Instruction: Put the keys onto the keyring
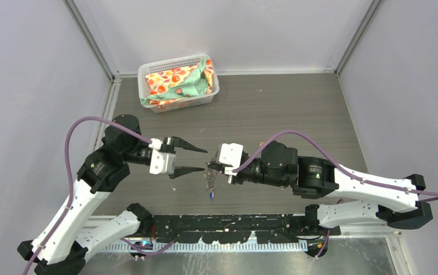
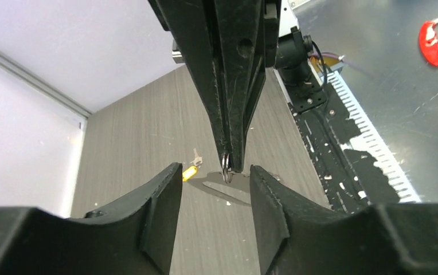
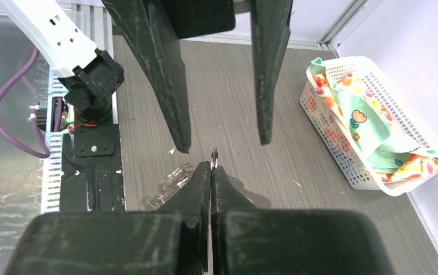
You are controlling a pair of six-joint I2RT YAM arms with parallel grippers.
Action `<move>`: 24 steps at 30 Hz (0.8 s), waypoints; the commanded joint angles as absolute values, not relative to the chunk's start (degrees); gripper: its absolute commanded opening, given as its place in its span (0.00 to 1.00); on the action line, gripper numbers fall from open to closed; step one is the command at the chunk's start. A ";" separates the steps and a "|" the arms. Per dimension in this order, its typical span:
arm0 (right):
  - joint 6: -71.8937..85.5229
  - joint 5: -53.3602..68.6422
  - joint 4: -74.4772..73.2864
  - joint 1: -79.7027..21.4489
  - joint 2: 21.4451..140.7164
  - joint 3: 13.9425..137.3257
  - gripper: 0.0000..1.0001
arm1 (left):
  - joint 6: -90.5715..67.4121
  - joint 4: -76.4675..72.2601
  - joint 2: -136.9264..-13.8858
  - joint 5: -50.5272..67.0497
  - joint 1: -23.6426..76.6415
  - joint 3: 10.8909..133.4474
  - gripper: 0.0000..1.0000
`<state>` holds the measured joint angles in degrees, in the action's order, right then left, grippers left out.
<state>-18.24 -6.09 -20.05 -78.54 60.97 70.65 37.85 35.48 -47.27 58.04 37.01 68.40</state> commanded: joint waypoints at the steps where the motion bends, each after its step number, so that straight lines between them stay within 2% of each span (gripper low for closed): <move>1: -16.23 -5.13 -12.63 -78.63 58.46 69.08 0.01 | 32.38 32.39 -45.73 56.72 37.05 68.53 0.49; 7: -15.57 -4.06 -5.23 -78.54 55.56 64.35 0.01 | 21.29 31.77 -44.66 52.39 37.07 66.23 0.36; 13: -15.36 -3.57 1.45 -78.57 53.82 61.31 0.01 | 18.05 31.62 -44.22 51.46 36.96 65.00 0.34; 20: -15.57 -0.81 0.75 -78.55 54.74 62.28 0.01 | 10.72 26.07 -45.31 54.89 36.94 65.63 0.36; 24: -15.98 -0.79 0.61 -78.50 54.64 62.31 0.01 | 9.09 24.93 -45.84 57.04 36.97 66.50 0.34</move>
<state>-16.08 -1.80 -3.86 -78.54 55.13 60.84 13.54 29.45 -45.71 53.80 37.01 64.93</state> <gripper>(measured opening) 0.025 0.354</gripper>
